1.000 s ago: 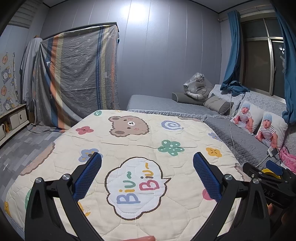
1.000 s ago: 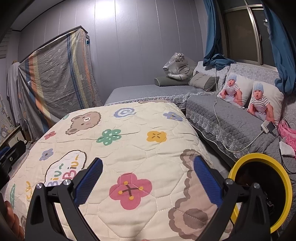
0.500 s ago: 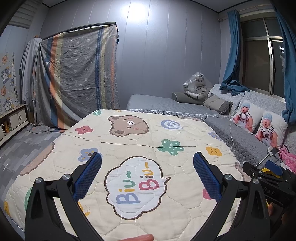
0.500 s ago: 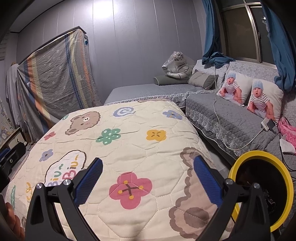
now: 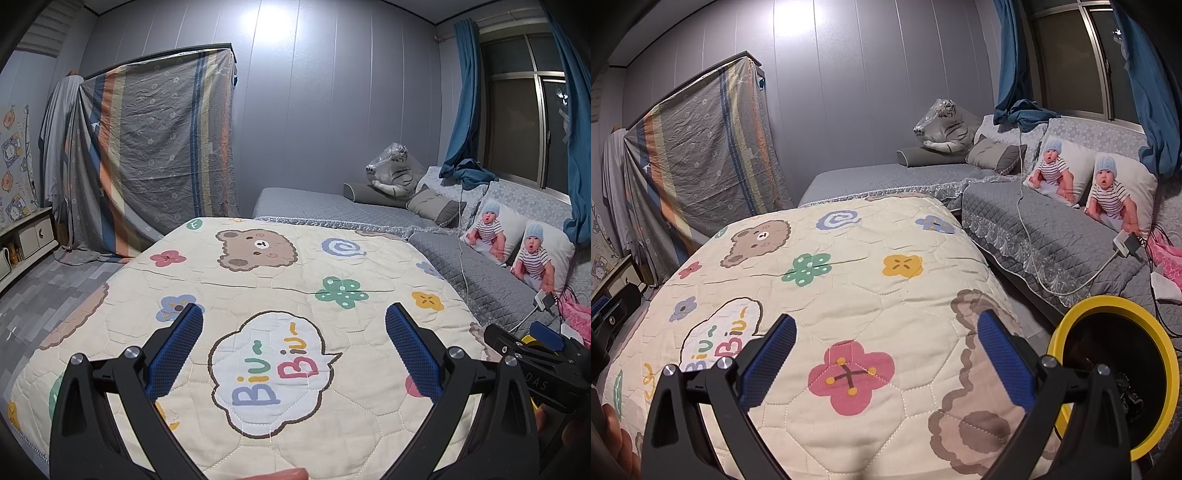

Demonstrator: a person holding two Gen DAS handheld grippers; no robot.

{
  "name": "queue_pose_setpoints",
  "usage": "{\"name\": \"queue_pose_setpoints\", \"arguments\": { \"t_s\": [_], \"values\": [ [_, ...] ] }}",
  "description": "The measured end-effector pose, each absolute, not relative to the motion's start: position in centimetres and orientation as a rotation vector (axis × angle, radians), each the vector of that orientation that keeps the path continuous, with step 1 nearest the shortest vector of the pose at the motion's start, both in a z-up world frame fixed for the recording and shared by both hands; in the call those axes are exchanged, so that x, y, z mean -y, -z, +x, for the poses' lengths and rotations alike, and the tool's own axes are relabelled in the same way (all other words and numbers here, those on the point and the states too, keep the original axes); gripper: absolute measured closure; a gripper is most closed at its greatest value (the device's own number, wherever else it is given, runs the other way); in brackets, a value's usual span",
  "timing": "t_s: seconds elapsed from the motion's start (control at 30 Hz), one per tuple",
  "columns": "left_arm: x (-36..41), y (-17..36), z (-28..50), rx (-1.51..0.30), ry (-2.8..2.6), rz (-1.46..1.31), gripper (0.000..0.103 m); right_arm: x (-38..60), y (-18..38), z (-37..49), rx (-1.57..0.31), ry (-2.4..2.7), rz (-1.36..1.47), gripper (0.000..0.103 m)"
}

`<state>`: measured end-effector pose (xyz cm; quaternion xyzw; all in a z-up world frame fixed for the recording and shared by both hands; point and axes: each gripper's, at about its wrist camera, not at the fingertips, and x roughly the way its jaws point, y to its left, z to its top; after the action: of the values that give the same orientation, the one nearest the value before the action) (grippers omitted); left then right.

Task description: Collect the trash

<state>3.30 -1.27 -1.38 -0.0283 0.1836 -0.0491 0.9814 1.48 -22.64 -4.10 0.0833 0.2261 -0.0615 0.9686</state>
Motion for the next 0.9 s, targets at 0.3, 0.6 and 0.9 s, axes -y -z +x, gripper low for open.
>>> {"name": "queue_pose_setpoints", "arguments": {
  "t_s": [0.3,0.6,0.9],
  "values": [
    [1.25,1.45,3.48,-0.37,0.105,-0.056,0.008,22.49,4.47,1.63,-0.466,0.124,0.172,0.008],
    [1.09,1.6,3.63,-0.371,0.107,-0.057,0.008,22.45,4.58,1.73,-0.47,0.122,0.172,0.008],
    [1.09,1.66,3.72,-0.38,0.11,-0.059,0.008,22.5,4.73,1.82,-0.475,0.122,0.173,0.008]
  ]
}}
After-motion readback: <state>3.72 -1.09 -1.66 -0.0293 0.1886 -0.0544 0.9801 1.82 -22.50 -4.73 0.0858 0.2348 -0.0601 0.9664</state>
